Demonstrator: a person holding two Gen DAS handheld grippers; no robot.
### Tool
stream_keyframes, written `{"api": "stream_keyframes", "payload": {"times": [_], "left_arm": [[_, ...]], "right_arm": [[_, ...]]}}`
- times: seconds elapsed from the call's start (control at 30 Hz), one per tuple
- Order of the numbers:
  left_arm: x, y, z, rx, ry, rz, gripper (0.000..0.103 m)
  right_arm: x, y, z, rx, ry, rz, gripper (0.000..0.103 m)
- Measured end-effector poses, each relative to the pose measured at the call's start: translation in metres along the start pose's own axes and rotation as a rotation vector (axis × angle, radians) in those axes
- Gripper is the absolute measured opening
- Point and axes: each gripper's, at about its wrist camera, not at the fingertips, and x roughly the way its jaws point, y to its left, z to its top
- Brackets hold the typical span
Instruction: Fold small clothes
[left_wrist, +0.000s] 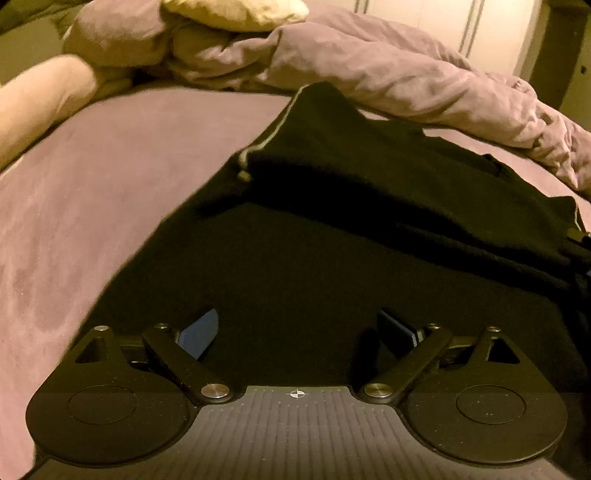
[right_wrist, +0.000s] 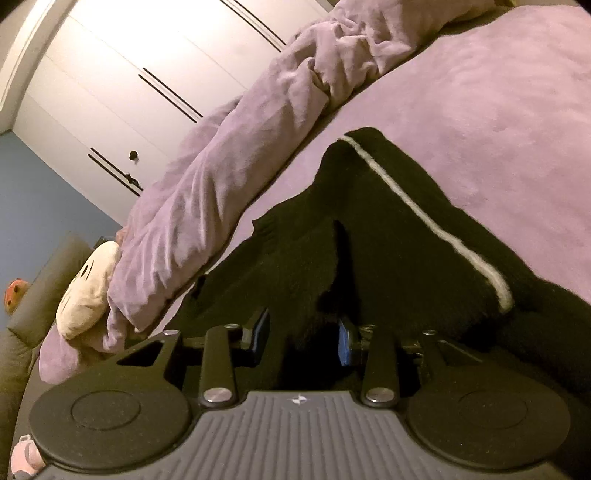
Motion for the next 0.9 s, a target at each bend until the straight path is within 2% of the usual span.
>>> {"api": "stream_keyframes", "payload": {"times": [0.07,0.13,0.27,0.33,0.43,0.53,0.67,0.77,0.83,0.87,0.9], "left_arm": [[0.006,0.002,0.014,0.032,-0.044,0.041,0.097],[0.020,0.008,0.028,0.052,-0.045,0.075,0.097],[0.049,0.029,0.056,0.005,-0.042,0.155,0.097],[0.059,0.036,0.066,-0.028,-0.038,0.192,0.097],[0.068,0.046,0.074,-0.118,-0.054,0.185,0.097],[0.075,0.051,0.076,-0.185,-0.061,0.218,0.097],[0.071,0.046,0.067,-0.202,-0.132,0.315,0.098],[0.071,0.042,0.058,-0.182,-0.123,0.339,0.098],[0.069,0.038,0.051,-0.147,-0.116,0.350,0.098],[0.066,0.037,0.047,-0.128,-0.124,0.346,0.098],[0.064,0.038,0.046,-0.113,-0.125,0.339,0.098]], "right_arm": [[0.004,0.002,0.003,0.002,0.003,-0.002,0.036],[0.008,0.003,0.006,-0.003,0.009,-0.002,0.036],[0.014,0.006,0.007,-0.051,0.019,-0.013,0.034],[0.020,0.009,0.009,-0.094,0.023,-0.030,0.027],[0.030,0.014,0.012,-0.157,0.029,-0.057,0.011],[0.039,0.023,0.014,-0.241,0.026,-0.088,0.009],[0.035,0.047,0.021,-0.378,-0.072,-0.077,0.008],[0.032,0.056,0.023,-0.457,-0.128,-0.075,0.008],[0.039,0.051,0.021,-0.498,-0.109,-0.138,0.010],[0.046,0.046,0.019,-0.518,-0.073,-0.186,0.013],[0.055,0.038,0.016,-0.523,0.001,-0.229,0.013]]}}
